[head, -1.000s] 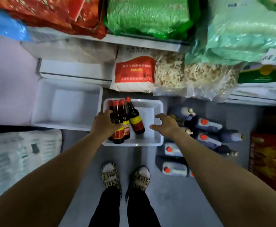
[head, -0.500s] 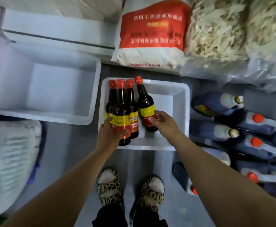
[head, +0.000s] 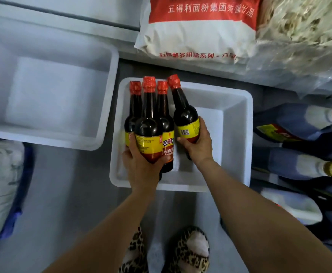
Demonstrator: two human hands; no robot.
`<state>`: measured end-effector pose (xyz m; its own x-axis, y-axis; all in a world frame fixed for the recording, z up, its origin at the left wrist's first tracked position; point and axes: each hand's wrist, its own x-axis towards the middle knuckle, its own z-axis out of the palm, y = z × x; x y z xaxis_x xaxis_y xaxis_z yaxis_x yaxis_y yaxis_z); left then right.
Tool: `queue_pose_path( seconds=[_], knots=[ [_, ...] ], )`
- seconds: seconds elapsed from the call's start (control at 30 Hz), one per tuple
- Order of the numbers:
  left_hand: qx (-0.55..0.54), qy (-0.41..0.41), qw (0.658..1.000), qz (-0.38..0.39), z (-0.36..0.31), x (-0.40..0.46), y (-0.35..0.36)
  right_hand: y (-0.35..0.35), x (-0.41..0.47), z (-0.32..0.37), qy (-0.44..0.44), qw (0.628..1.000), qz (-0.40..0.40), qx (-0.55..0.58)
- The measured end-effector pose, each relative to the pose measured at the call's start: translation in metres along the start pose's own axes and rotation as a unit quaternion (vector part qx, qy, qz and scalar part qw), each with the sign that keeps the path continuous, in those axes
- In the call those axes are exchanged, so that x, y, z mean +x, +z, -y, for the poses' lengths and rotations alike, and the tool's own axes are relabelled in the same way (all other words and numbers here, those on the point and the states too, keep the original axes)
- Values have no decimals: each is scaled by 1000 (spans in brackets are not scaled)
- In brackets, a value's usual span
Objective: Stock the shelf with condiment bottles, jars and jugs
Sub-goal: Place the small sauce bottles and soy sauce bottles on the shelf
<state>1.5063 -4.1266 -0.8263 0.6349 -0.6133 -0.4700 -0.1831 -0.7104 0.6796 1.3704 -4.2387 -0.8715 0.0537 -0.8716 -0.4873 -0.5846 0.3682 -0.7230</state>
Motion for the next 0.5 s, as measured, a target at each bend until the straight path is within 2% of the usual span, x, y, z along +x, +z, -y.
queue_pose_path(
  seconds=[0.1, 0.2, 0.33, 0.5],
  knots=[
    [-8, -21, 1000, -6, -3, 3, 4, 4, 5, 0, 24, 998, -19, -62],
    [-27, -37, 998, 30, -8, 7, -10, -5, -1, 5, 26, 998, -5, -59],
    [-34, -60, 993, 94, -32, -2, -51, -42, -42, 23, 78, 996, 33, 31],
    [-102, -96, 977, 163, -96, -50, -112, -102, -118, 68, 183, 969, 60, 153]
  ],
)
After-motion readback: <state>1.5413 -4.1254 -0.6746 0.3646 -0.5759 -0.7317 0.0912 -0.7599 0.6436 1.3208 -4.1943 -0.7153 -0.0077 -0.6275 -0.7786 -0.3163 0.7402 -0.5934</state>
